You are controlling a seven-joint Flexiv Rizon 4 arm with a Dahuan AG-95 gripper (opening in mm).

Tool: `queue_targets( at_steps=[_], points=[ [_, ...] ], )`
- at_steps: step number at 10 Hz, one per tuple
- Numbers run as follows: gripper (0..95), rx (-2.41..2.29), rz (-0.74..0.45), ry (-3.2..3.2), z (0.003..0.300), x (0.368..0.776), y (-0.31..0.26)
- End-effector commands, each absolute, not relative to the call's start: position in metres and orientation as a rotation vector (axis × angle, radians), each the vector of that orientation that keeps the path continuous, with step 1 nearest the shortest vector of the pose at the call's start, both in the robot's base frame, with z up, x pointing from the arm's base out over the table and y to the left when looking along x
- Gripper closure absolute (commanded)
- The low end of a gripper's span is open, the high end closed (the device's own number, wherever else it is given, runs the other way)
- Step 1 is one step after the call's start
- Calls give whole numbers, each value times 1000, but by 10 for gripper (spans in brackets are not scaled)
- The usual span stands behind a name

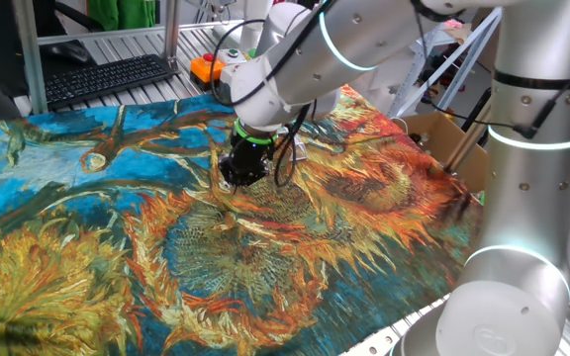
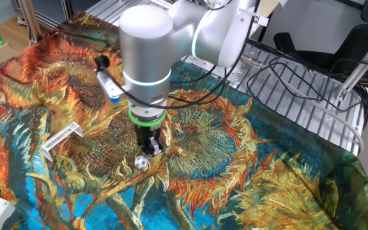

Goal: Push the soccer ball into the goal

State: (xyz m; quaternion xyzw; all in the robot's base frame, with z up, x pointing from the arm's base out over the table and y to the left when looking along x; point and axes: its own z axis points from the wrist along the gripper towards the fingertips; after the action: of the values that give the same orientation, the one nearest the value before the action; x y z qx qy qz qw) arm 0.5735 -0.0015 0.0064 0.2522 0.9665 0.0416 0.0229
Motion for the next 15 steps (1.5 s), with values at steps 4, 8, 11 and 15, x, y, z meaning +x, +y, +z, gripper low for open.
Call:
queue_targets(
  at_steps=[4,8,11,15],
  points=[
    [950,845,168,3006,19,580,7],
    [950,823,176,3014,29,589,35],
    [950,619,139,3054,32,603,40],
    [950,366,84,3079,26,612,42]
  ],
)
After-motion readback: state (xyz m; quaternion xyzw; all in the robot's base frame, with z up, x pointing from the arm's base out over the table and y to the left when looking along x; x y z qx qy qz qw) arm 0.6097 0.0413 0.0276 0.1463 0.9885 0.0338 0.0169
